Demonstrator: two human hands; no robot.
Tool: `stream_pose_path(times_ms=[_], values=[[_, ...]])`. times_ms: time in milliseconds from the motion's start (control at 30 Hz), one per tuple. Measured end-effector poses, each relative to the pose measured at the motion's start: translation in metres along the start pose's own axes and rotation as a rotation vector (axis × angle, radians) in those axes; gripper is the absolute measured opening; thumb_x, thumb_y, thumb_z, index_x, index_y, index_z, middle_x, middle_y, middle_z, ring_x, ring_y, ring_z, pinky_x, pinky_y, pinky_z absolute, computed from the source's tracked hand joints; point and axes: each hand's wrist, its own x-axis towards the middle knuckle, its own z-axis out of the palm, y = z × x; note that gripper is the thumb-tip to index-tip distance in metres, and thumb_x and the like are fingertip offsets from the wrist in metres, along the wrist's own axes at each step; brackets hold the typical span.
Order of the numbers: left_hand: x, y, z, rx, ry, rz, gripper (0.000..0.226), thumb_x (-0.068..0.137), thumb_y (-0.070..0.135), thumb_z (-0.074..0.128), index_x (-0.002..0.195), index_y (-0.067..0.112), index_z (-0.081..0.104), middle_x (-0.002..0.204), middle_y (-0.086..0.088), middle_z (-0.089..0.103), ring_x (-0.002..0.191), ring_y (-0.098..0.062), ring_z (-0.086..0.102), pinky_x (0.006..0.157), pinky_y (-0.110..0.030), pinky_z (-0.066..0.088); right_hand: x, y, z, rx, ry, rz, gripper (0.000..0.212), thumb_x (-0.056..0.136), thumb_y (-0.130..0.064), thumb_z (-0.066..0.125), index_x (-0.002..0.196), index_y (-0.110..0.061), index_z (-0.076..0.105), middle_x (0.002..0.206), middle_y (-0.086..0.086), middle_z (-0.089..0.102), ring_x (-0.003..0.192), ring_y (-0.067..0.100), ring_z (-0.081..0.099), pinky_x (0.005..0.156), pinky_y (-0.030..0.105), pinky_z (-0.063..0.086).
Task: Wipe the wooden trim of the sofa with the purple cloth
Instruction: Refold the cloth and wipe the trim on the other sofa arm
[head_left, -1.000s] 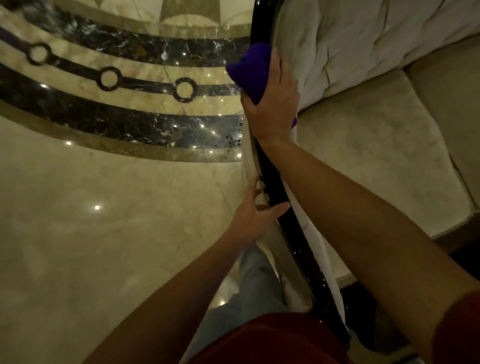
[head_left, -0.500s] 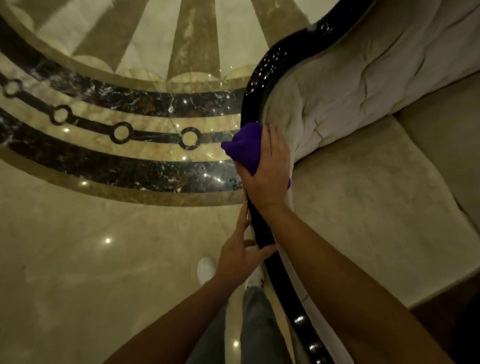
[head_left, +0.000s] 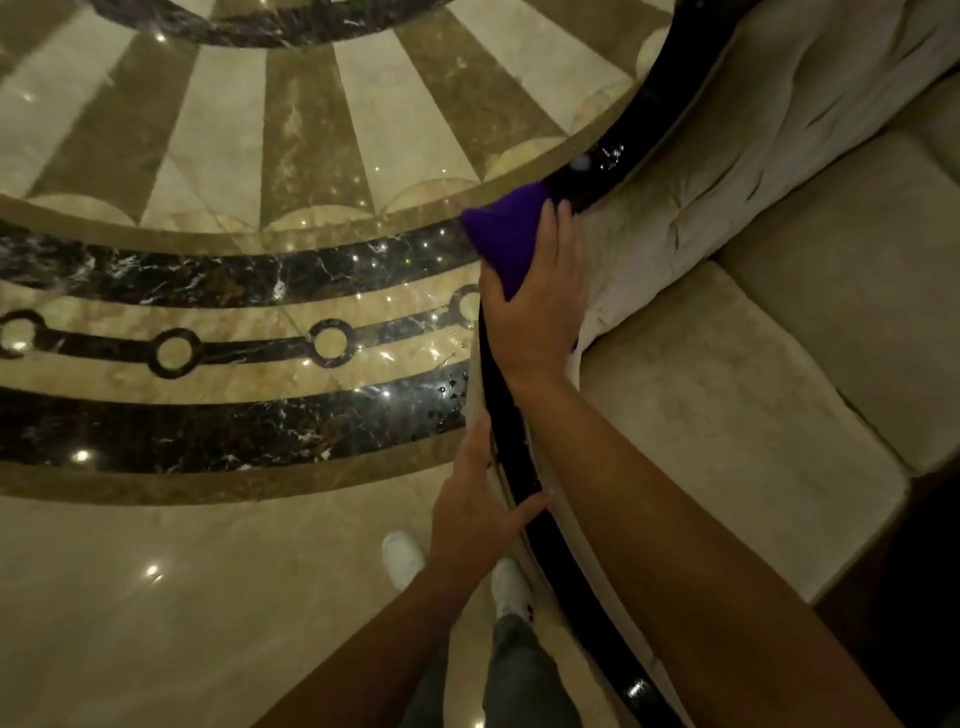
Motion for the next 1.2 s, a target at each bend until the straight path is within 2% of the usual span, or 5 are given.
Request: stream_pose_path(times_ms=[233, 467, 767, 867, 1200], values=[[0.026, 0.001, -0.019, -0.001, -0.003, 0.061, 0.104, 0.082, 0.060, 0.077, 0.164, 0.024, 0.023, 0.163, -0.006, 0.044, 0.144, -0.027, 0.050, 0.111, -0.056, 0.047, 0.006, 0.007, 0.004, -0.127, -0.038, -0.084, 0.082, 0.091, -0.045, 0.065, 0.157, -0.007, 0.036, 0.166, 0.016, 0.032, 0.155, 0.033, 0.026, 0.126, 0.050, 0.019], [0.105, 0.022, -0.060, 0.169, 0.027, 0.314, 0.101, 0.086, 0.077, 0.061, 0.164, 0.044, 0.006, 0.168, -0.004, 0.035, 0.152, -0.022, 0.040, 0.112, -0.058, 0.046, 0.135, 0.033, -0.006, -0.382, -0.016, -0.144, 0.071, 0.093, -0.043, 0.052, 0.159, -0.022, 0.036, 0.170, 0.013, 0.025, 0.159, 0.034, 0.016, 0.126, 0.060, 0.014], [0.107, 0.038, -0.068, 0.131, 0.002, 0.248, 0.085, 0.087, 0.076, 0.061, 0.156, 0.060, 0.013, 0.154, 0.018, 0.046, 0.135, -0.009, 0.056, 0.104, -0.039, 0.057, 0.156, 0.064, -0.010, -0.376, -0.017, -0.324, 0.048, 0.090, -0.042, 0.058, 0.133, -0.021, 0.064, 0.156, 0.009, 0.049, 0.155, 0.032, 0.028, 0.122, 0.069, 0.011], [0.131, 0.059, -0.085, 0.135, -0.022, 0.249, 0.067, 0.094, 0.075, 0.049, 0.152, 0.066, 0.018, 0.145, 0.046, 0.039, 0.130, 0.020, 0.046, 0.105, -0.011, 0.044, 0.135, 0.059, -0.012, -0.309, -0.061, -0.326, 0.051, 0.098, -0.049, 0.051, 0.135, -0.018, 0.064, 0.158, 0.012, 0.047, 0.156, 0.032, 0.026, 0.125, 0.063, 0.009], [0.169, 0.091, -0.080, 0.174, 0.043, 0.174, 0.058, 0.100, 0.063, 0.041, 0.151, 0.069, 0.014, 0.157, 0.014, 0.048, 0.130, 0.005, 0.048, 0.093, -0.008, 0.039, 0.179, 0.060, -0.027, -0.474, -0.202, -0.761, 0.039, 0.104, -0.030, 0.045, 0.100, -0.007, 0.076, 0.125, 0.017, 0.072, 0.137, 0.036, 0.055, 0.121, 0.060, 0.029]])
